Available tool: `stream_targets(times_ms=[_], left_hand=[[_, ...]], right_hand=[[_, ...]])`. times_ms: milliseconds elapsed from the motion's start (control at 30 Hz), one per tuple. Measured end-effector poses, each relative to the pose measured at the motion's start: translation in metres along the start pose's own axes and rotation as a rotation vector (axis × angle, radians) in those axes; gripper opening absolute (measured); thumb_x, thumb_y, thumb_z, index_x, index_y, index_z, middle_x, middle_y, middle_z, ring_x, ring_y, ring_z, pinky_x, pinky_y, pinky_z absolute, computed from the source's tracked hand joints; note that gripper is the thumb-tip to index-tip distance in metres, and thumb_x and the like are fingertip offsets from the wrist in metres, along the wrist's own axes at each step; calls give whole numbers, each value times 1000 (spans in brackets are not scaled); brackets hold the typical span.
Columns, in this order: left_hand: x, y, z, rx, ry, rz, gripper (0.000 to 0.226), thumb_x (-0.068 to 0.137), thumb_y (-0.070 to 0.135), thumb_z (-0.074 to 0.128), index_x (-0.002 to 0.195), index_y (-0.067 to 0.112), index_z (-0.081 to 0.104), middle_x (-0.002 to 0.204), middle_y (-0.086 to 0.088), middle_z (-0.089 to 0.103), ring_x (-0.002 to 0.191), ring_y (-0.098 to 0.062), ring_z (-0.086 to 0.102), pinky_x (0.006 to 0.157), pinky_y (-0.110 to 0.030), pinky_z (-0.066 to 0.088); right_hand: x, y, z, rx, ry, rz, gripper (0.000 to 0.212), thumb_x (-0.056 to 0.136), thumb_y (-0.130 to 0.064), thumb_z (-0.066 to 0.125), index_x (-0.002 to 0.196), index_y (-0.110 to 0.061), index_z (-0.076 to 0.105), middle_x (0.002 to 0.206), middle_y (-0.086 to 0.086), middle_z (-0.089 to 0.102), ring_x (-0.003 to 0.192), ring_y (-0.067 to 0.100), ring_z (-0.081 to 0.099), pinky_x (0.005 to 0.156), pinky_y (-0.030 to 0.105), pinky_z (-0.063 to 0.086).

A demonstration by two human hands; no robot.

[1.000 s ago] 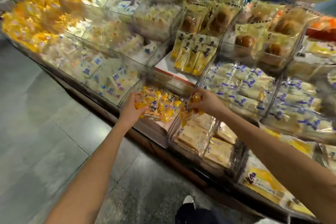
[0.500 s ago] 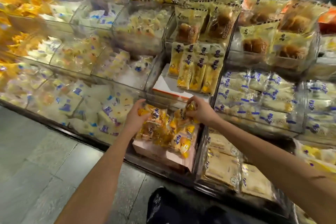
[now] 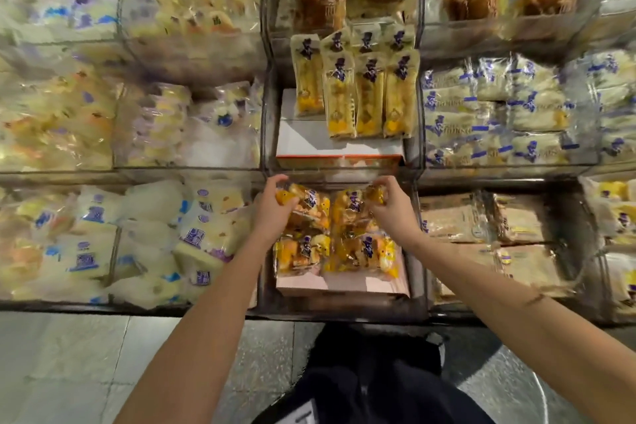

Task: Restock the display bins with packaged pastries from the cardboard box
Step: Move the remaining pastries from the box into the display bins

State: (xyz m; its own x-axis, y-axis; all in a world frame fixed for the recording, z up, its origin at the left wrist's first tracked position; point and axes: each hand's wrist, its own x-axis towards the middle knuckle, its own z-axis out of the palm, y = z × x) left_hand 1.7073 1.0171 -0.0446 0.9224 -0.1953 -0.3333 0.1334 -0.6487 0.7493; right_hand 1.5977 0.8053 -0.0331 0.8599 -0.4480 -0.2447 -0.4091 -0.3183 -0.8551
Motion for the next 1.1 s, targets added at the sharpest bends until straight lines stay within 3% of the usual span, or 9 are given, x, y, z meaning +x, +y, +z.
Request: stream_targets(times_ms=[167, 267, 333, 400, 533, 600, 733, 933, 1100], left_hand=[[-5, 1, 9, 17, 50, 29, 43, 95, 14, 60, 135, 21, 46, 121, 3, 48, 102, -11, 48, 77, -20, 39], [-6, 2, 13, 120, 80, 67, 38, 97, 12, 55, 134, 16, 47, 130, -1, 47, 110, -10, 47, 80, -14, 36], [-6, 0, 18, 244, 48, 105, 36, 100, 14, 51, 135, 15, 47, 142, -7, 38, 120, -20, 49, 89, -21, 38], [-10, -7, 24, 341, 10, 118, 38, 102, 17, 47, 140, 15, 45, 153, -12, 23, 134, -27, 41, 104, -30, 38], [-22, -17, 33, 522, 92, 215, 39, 103, 26, 44, 141, 18, 46, 163, -12, 6, 151, -29, 5, 119, -44, 22], [-24, -21, 37, 533, 65, 240, 45, 102, 39, 43, 145, 23, 43, 164, -9, 8, 151, -26, 2, 120, -45, 17], [-29, -33, 48, 401, -92, 183, 58, 99, 53, 41, 152, 35, 28, 165, -2, 8, 151, -21, -1, 123, -46, 11], [-21, -31, 50, 311, -106, 121, 62, 97, 50, 49, 153, 35, 25, 165, -1, 6, 151, -22, 1, 121, -48, 17], [-20, -32, 41, 160, -134, 56, 79, 93, 43, 61, 155, 25, 17, 165, 2, 4, 151, -18, 4, 119, -44, 18]], right_hand=[[0, 15, 6, -128, 54, 19, 25, 93, -14, 63, 116, -15, 51, 114, 2, 60, 99, 18, 58, 78, 25, 43], [4, 14, 6, -271, 42, 23, 29, 94, -11, 60, 121, -13, 50, 121, 8, 51, 102, 22, 55, 81, 28, 42], [5, 15, 4, -388, 23, 27, 32, 93, -9, 60, 123, -12, 49, 125, 10, 45, 103, 28, 56, 82, 31, 46], [2, 23, 3, -530, 18, -9, 34, 92, -8, 60, 125, -8, 50, 132, 13, 41, 114, 32, 52, 93, 37, 48], [-10, 34, 10, -775, -2, -260, 46, 93, -12, 59, 139, -12, 50, 155, 22, 29, 146, 40, 19, 118, 51, 22], [-14, 38, 14, -796, -39, -337, 51, 94, -16, 61, 143, -18, 48, 155, 22, 29, 146, 41, 19, 118, 55, 22], [-19, 52, 18, -759, -106, -282, 49, 102, -38, 44, 150, -29, 37, 157, 18, 27, 147, 39, 19, 117, 48, 23], [-12, 60, 23, -633, -118, -144, 57, 100, -37, 50, 152, -32, 28, 162, 12, 16, 149, 35, 8, 119, 50, 21], [-13, 61, 23, -539, -165, -101, 66, 97, -49, 48, 154, -31, 21, 163, 10, 7, 150, 31, -1, 120, 46, 8]])
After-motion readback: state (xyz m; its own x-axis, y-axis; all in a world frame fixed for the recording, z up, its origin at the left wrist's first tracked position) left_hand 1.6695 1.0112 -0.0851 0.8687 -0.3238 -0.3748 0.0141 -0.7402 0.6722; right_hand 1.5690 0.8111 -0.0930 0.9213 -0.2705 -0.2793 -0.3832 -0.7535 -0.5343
